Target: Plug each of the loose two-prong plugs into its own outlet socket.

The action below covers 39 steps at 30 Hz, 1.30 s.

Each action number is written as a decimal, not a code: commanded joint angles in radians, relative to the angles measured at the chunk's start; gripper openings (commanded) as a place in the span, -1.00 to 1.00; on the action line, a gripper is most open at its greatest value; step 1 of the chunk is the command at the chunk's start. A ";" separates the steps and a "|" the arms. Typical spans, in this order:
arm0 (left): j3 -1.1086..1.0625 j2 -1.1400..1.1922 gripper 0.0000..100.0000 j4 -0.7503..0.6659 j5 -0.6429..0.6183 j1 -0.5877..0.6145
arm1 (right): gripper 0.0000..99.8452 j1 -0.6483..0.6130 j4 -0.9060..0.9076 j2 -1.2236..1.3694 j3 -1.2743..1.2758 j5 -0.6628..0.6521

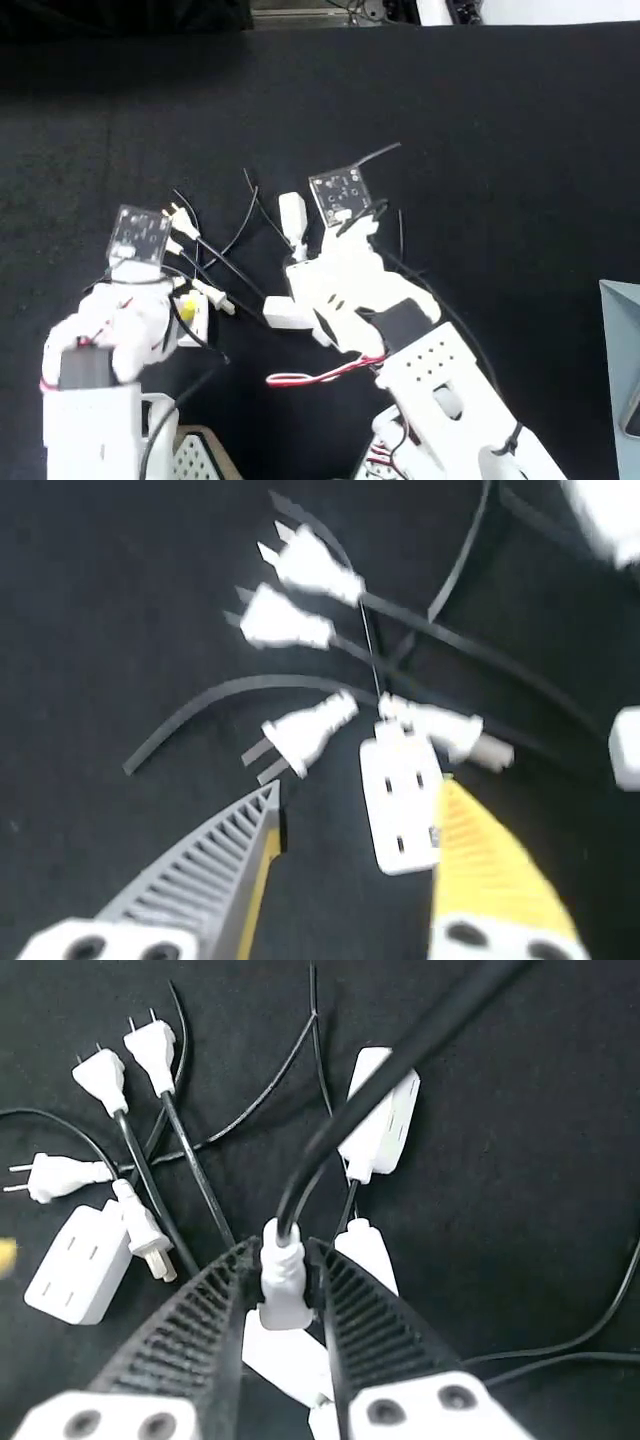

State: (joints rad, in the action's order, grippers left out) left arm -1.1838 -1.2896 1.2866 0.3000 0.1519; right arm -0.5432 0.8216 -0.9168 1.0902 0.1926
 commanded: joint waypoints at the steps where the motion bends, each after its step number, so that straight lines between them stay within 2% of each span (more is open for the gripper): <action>1: 0.088 0.224 -0.46 -0.025 0.011 0.002 | -0.98 0.015 -0.020 -0.018 -0.002 0.009; 8: 0.041 0.479 -0.47 -0.209 0.008 -0.015 | -0.98 0.012 -0.021 -0.018 0.010 0.009; 12: 0.033 0.595 -0.47 -0.310 -0.074 -0.016 | -0.98 0.012 -0.021 -0.018 0.010 0.009; 16: 0.033 0.680 -0.47 -0.384 -0.091 -0.025 | -0.98 0.012 -0.020 -0.018 0.012 0.009; 21: 0.044 0.726 -0.48 -0.379 -0.094 -0.090 | -0.98 0.012 -0.017 -0.018 0.012 0.009; 29: 0.050 0.727 -0.80 -0.384 -0.086 -0.211 | -0.98 0.014 -0.015 -0.021 0.012 0.009; 31: 0.067 0.727 -0.85 -0.393 -0.054 -0.266 | -0.98 0.015 -0.015 -0.022 0.012 0.009; 34: 0.065 0.727 -0.88 -0.451 0.071 -0.318 | -0.98 0.015 -0.015 -0.022 0.012 0.009; 37: 0.064 0.738 -0.85 -0.522 0.173 -0.326 | -0.98 0.015 -0.015 -0.022 0.012 0.009; 39: 0.065 0.733 -0.76 -0.529 0.204 -0.308 | -0.98 0.015 -0.014 -0.022 0.012 0.009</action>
State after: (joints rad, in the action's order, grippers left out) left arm -1.1607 -0.5516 0.8063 0.4150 -0.1534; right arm -0.5416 0.8186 -0.9168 1.1086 0.1926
